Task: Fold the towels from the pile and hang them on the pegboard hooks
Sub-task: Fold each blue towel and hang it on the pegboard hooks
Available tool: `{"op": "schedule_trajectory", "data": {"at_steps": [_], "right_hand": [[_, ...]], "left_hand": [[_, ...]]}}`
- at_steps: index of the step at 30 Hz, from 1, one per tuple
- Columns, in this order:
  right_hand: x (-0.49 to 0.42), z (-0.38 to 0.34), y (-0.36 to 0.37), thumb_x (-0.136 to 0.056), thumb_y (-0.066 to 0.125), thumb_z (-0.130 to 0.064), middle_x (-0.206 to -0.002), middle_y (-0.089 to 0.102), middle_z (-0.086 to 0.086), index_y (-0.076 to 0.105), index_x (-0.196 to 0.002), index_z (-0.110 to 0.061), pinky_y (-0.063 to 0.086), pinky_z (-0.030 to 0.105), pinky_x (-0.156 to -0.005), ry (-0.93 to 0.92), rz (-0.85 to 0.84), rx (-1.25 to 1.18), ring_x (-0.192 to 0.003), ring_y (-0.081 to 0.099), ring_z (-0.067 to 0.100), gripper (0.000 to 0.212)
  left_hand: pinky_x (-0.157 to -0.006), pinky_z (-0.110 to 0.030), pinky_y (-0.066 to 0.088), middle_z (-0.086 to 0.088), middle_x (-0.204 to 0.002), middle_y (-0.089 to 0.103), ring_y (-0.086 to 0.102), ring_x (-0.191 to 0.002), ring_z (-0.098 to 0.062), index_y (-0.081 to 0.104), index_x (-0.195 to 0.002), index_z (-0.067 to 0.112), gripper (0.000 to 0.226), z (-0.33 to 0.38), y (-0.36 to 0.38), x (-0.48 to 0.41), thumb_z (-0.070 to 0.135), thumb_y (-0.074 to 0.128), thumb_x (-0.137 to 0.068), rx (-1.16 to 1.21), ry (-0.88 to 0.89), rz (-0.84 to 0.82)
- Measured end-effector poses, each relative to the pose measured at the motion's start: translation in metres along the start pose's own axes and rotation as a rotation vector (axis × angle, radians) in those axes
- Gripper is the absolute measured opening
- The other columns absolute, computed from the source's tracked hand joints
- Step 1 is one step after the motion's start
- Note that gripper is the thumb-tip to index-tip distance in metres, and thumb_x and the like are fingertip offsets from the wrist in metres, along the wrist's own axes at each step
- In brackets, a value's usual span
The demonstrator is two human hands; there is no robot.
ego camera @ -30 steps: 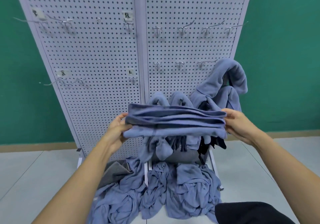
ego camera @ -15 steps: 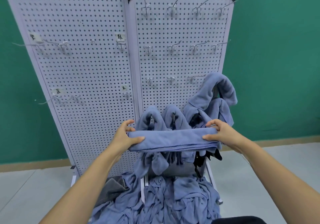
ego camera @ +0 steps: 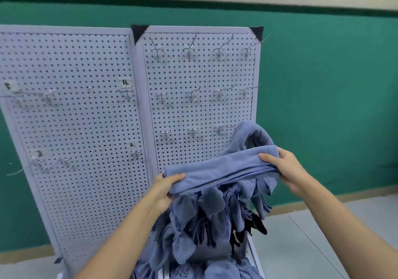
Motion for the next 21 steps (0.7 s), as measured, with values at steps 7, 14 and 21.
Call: {"op": "schedule_trajectory", "data": {"at_steps": [7, 14, 21], "right_hand": [[-0.066, -0.072, -0.024, -0.085, 0.069, -0.010, -0.089, 0.067, 0.008, 0.067, -0.088, -0.013, 0.051, 0.033, -0.074, -0.198, 0.134, 0.095, -0.078, 0.059, 0.020, 0.005], [-0.132, -0.134, -0.034, -0.086, 0.068, -0.008, -0.089, 0.066, 0.008, 0.066, -0.100, -0.005, 0.052, 0.034, -0.075, -0.310, 0.190, 0.098, -0.076, 0.060, 0.018, 0.014], [-0.159, -0.110, -0.035, -0.084, 0.069, -0.020, -0.110, 0.058, 0.006, 0.056, -0.116, -0.014, 0.042, 0.032, -0.081, -0.303, 0.381, 0.738, -0.098, 0.055, 0.027, 0.036]], "left_hand": [[-0.057, -0.026, 0.055, -0.011, -0.082, 0.071, 0.066, -0.067, -0.021, 0.062, -0.110, 0.002, 0.025, 0.017, 0.051, -0.063, 0.006, 0.066, -0.086, 0.098, -0.023, -0.062], [-0.077, -0.027, 0.050, -0.010, -0.070, 0.072, 0.061, -0.076, -0.021, 0.066, -0.089, 0.002, 0.007, 0.037, 0.109, -0.113, 0.008, 0.060, -0.089, 0.310, -0.056, -0.171], [-0.065, -0.036, 0.050, -0.009, -0.069, 0.058, 0.056, -0.067, -0.025, 0.053, -0.073, 0.010, 0.024, 0.035, 0.091, -0.147, 0.015, 0.075, -0.081, -0.187, 0.176, 0.088]]}}
Point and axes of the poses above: each hand's wrist, its own x-axis away from the middle knuckle, its own y-axis out of the palm, z = x × y, the point moved 9 cm from there along -x, towards the middle knuckle
